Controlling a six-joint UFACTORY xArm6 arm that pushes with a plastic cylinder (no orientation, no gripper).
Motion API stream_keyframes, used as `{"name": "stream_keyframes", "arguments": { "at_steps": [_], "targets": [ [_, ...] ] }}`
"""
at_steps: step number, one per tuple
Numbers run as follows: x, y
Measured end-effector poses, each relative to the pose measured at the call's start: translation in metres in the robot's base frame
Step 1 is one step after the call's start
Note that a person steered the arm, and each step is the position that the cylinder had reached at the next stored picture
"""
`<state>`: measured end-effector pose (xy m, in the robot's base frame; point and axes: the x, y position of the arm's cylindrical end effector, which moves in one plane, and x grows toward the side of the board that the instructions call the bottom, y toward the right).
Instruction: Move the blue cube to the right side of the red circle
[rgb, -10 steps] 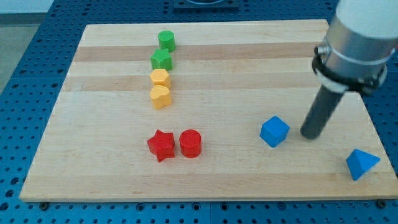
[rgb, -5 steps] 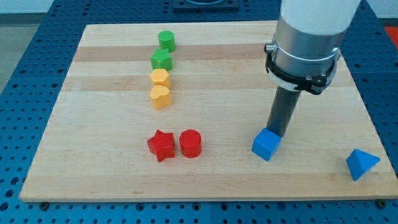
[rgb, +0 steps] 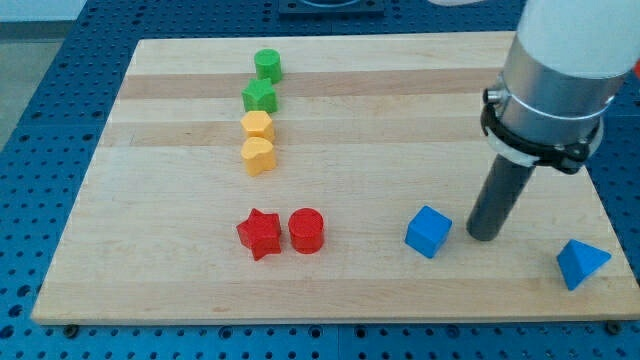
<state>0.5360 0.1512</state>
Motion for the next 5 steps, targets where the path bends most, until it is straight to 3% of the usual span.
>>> {"name": "stream_keyframes", "arguments": {
  "at_steps": [5],
  "targets": [
    [0.000, -0.073]
  ]
}}
